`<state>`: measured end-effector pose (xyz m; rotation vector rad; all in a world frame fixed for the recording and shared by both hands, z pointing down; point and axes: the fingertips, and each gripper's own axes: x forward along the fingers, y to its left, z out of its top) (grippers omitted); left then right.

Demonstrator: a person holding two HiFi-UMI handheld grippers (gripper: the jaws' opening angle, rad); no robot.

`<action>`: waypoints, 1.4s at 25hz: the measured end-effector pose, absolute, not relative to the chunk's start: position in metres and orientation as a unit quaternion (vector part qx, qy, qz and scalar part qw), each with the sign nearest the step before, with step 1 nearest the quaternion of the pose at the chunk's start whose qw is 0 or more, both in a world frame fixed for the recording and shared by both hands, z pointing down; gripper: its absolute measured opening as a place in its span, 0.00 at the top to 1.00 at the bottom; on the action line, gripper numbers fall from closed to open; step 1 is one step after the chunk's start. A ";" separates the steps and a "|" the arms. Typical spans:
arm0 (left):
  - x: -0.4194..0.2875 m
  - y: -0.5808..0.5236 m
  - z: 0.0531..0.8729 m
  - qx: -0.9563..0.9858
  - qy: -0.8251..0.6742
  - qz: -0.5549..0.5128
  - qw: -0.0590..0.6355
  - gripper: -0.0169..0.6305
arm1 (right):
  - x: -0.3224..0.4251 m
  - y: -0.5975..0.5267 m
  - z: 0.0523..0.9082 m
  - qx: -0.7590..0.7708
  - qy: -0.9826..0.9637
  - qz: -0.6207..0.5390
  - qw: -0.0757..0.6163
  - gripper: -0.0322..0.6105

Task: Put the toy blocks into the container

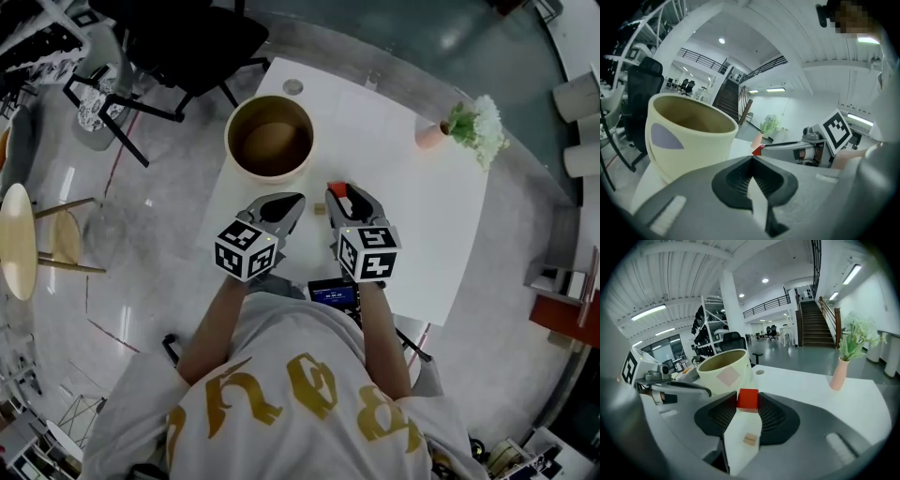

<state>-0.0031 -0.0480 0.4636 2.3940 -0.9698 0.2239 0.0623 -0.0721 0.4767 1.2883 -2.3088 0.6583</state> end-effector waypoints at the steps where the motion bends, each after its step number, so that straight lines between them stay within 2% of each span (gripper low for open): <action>1: -0.006 -0.048 0.460 0.889 -0.364 0.083 0.265 0.97 | 0.059 -0.072 0.472 0.458 -0.834 0.240 0.193 0.68; 4: -0.015 -0.049 0.452 0.887 -0.380 0.081 0.250 0.97 | 0.052 -0.071 0.460 0.448 -0.843 0.248 0.162 0.68; 15: -0.050 -0.055 0.410 0.876 -0.433 0.050 0.209 0.97 | 0.032 -0.074 0.425 0.430 -0.865 0.227 0.122 0.68; 22: -0.083 -0.068 0.388 0.853 -0.476 -0.004 0.215 0.97 | 0.018 -0.089 0.404 0.417 -0.876 0.226 0.082 0.68; 35: -0.112 -0.102 0.401 0.835 -0.513 0.048 0.191 0.97 | -0.020 -0.125 0.413 0.375 -0.910 0.143 0.105 0.70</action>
